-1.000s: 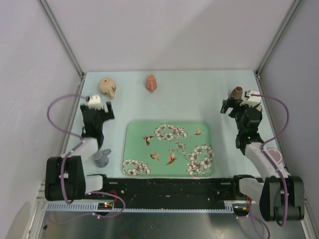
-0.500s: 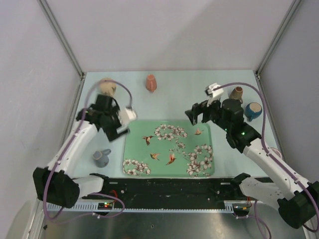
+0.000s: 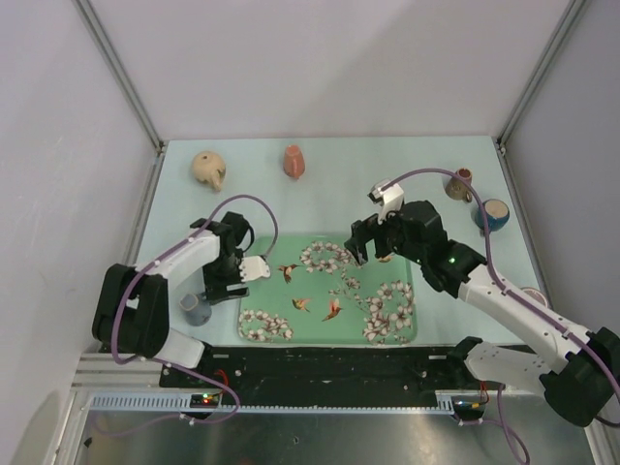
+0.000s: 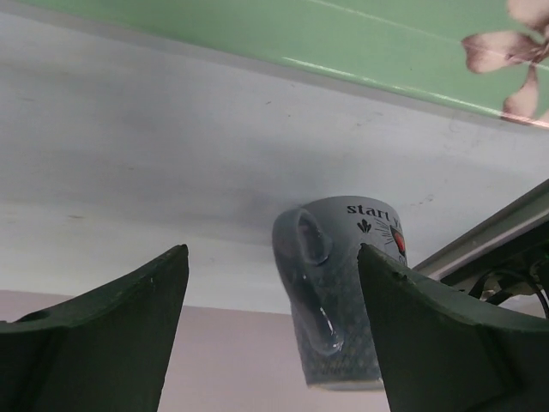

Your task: Turn the mug right side up

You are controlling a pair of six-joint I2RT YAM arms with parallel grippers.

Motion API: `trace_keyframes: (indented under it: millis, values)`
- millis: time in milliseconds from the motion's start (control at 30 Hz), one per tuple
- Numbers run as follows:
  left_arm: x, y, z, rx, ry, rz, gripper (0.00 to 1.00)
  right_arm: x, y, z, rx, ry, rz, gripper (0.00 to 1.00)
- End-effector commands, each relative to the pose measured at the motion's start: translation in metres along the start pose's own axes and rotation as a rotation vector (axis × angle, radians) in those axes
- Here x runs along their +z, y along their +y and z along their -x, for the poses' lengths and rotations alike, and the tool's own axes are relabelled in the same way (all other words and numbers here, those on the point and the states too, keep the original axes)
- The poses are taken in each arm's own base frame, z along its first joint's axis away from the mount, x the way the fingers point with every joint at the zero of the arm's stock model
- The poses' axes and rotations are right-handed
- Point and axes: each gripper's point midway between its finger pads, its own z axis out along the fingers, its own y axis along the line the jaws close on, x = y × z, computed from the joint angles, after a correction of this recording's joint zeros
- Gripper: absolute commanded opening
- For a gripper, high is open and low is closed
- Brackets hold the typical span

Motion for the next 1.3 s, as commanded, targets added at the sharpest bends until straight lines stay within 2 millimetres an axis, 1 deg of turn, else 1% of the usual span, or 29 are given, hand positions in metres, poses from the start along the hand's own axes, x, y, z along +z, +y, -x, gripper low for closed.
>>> trace_keyframes:
  millis: [0,67,133,200,233,267,300,333,367,433,500,533,567,600,633,667,700,733,800,867,933,1000,1067,1100,1167,1267]
  values:
    - [0.013,0.002,-0.015,0.019,0.066,-0.001,0.82,0.001,0.004,0.006,0.013,-0.023,-0.008,1.0]
    - [0.017,0.002,-0.018,0.004,0.073,-0.01,0.75,0.001,0.006,0.005,0.019,-0.025,-0.005,1.0]
    - [0.018,0.003,-0.019,-0.009,0.075,-0.01,0.6,0.002,0.008,0.006,0.025,-0.032,0.002,1.0]
    - [0.017,0.006,-0.017,-0.022,0.066,-0.003,0.37,0.001,0.01,0.009,0.025,-0.044,0.009,1.0]
    - [0.014,0.009,-0.015,-0.033,0.054,0.005,0.2,0.001,0.011,0.01,0.025,-0.049,0.011,1.0]
    - [0.012,0.012,-0.012,-0.042,0.039,0.013,0.1,0.0,0.012,0.012,0.026,-0.058,0.012,1.0]
    - [0.007,0.016,-0.007,-0.058,0.018,0.027,0.05,-0.001,0.013,0.014,0.029,-0.064,0.014,1.0]
    - [0.001,0.023,-0.003,-0.081,-0.004,0.048,0.03,-0.002,0.015,0.016,0.032,-0.075,0.018,1.0]
    - [-0.005,0.027,0.002,-0.099,-0.028,0.064,0.01,-0.003,0.016,0.019,0.035,-0.085,0.023,1.0]
    - [-0.025,0.042,0.015,-0.158,-0.1,0.11,0.0,-0.008,0.022,0.028,0.05,-0.119,0.045,1.0]
    - [-0.056,0.061,0.032,-0.239,-0.208,0.164,0.0,-0.013,0.031,0.038,0.069,-0.154,0.09,1.0]
    - [-0.076,0.072,0.041,-0.29,-0.269,0.197,0.0,-0.016,0.037,0.044,0.085,-0.168,0.122,1.0]
    - [-0.093,0.077,0.054,-0.328,-0.347,0.199,0.0,-0.018,0.043,0.048,0.102,-0.176,0.148,1.0]
    - [-0.118,0.086,0.066,-0.379,-0.431,0.217,0.0,-0.019,0.049,0.053,0.13,-0.184,0.179,1.0]
    - [-0.138,0.088,0.078,-0.416,-0.513,0.206,0.0,-0.019,0.056,0.06,0.153,-0.192,0.209,1.0]
    - [-0.163,0.092,0.09,-0.468,-0.602,0.202,0.0,-0.02,0.064,0.066,0.185,-0.193,0.25,1.0]
    - [-0.183,0.092,0.101,-0.499,-0.683,0.179,0.0,-0.019,0.073,0.073,0.207,-0.192,0.297,1.0]
    - [-0.207,0.093,0.111,-0.53,-0.766,0.163,0.0,-0.018,0.082,0.078,0.239,-0.186,0.34,1.0]
    - [-0.251,0.082,0.132,-0.531,-0.936,0.087,0.0,-0.018,0.099,0.096,0.293,-0.201,0.437,1.0]
    - [-0.291,0.07,0.144,-0.518,-1.068,0.023,0.0,-0.018,0.114,0.114,0.353,-0.21,0.535,1.0]
    - [-0.322,0.061,0.151,-0.504,-1.156,-0.018,0.0,-0.019,0.13,0.131,0.403,-0.224,0.631,1.0]
    - [-0.342,0.053,0.155,-0.483,-1.211,-0.048,0.0,-0.022,0.145,0.148,0.442,-0.254,0.721,0.98]
    - [-0.354,0.044,0.159,-0.453,-1.242,-0.071,0.0,-0.021,0.156,0.158,0.461,-0.27,0.781,0.94]
    - [-0.357,0.04,0.162,-0.437,-1.25,-0.079,0.0,-0.021,0.16,0.163,0.462,-0.274,0.798,0.92]
    - [-0.36,0.032,0.165,-0.412,-1.257,-0.092,0.0,-0.016,0.166,0.165,0.455,-0.267,0.815,0.84]
    - [-0.36,0.024,0.169,-0.383,-1.26,-0.118,0.0,-0.009,0.172,0.165,0.448,-0.262,0.831,0.8]
